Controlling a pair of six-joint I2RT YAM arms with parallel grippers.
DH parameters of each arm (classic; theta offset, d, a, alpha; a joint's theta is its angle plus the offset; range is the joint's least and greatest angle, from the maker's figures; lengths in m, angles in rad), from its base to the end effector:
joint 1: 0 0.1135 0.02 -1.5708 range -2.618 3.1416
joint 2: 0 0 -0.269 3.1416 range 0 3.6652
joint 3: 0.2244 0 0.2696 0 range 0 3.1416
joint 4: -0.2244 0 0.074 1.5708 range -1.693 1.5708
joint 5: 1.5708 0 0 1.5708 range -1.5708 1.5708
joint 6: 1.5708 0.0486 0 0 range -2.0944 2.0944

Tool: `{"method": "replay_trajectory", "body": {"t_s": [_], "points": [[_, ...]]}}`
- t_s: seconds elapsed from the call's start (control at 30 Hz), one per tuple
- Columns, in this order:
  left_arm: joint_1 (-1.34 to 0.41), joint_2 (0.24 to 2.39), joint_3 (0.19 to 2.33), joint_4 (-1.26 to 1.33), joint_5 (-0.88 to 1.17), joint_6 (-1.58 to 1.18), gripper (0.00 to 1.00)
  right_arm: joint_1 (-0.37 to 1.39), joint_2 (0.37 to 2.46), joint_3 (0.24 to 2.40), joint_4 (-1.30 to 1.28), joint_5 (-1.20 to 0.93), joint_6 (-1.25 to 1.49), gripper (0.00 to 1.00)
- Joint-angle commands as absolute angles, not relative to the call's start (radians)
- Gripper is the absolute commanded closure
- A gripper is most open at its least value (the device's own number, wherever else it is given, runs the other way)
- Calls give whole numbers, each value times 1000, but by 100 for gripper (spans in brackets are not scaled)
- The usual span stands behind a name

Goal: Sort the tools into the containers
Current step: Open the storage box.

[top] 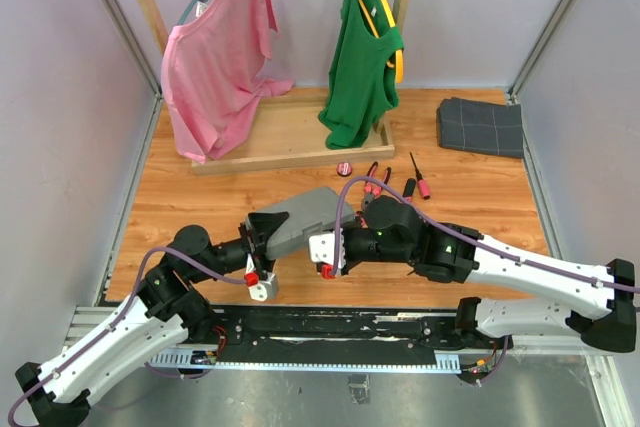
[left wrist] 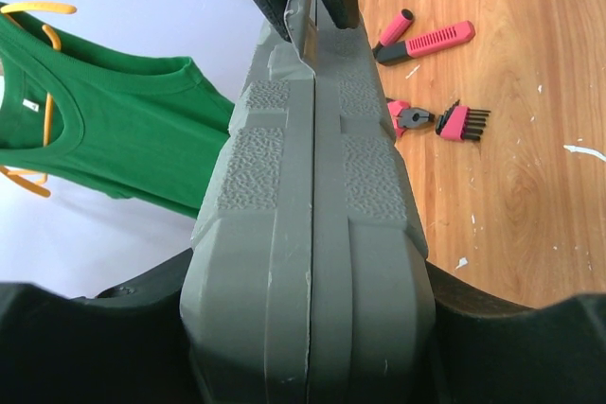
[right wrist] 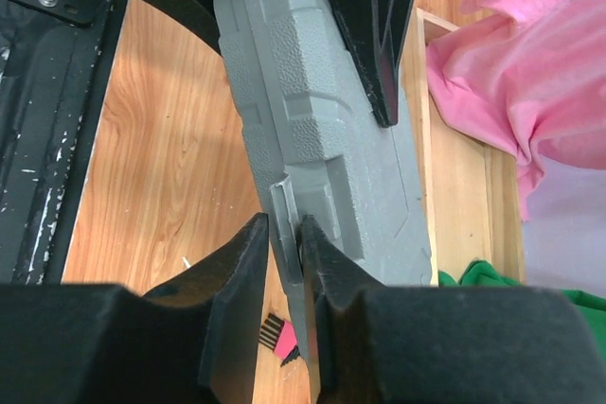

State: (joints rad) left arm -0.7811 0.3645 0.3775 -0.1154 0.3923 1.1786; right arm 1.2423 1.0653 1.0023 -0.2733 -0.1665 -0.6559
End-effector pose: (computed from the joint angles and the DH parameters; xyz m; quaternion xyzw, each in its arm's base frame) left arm 0.0927 -0.1181 0.2606 0.6774 0.2972 -0.0121 0.6728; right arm 0.0798 0.2590 0.3519 -0.6886 0.4342 0.2316 0.5326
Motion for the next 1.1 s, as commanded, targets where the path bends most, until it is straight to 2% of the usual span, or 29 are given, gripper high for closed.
{"method": "replay_trajectory", "body": {"t_s": [0.0, 0.13, 0.2, 0.33, 0.37, 0.4, 0.43, 0.47, 0.5, 0.87, 1.07], "points": [[-778, 347, 405, -2, 414, 1166, 100, 1256, 1083, 991, -232, -127, -667, 81], [-778, 346, 418, -19, 420, 1149, 98, 1256, 1088, 998, -227, -132, -664, 95], [-778, 348, 432, -18, 422, 1113, 88, 1256, 1088, 1002, -227, -123, -664, 99], [-778, 367, 474, -53, 433, 1057, 71, 1256, 1098, 1013, -208, -85, -679, 100], [-778, 374, 483, -67, 439, 1051, 60, 1256, 1104, 1017, -202, -77, -683, 99], [-778, 380, 493, -83, 446, 1044, 40, 1256, 1110, 1022, -197, -66, -689, 99], [-778, 384, 502, -98, 451, 1038, 24, 1256, 1116, 1025, -192, -51, -697, 99], [-778, 385, 510, -110, 455, 1028, 11, 1255, 1121, 1030, -188, -37, -709, 100], [-778, 384, 515, -121, 456, 1016, 2, 1255, 1125, 1034, -184, -24, -716, 100], [-778, 275, 503, -110, 447, 832, 1, 1207, 1146, 996, -111, 10, -756, 100], [-778, 189, 477, -54, 280, 548, 1, 1129, 1195, 935, -2, -100, -779, 99]]}}
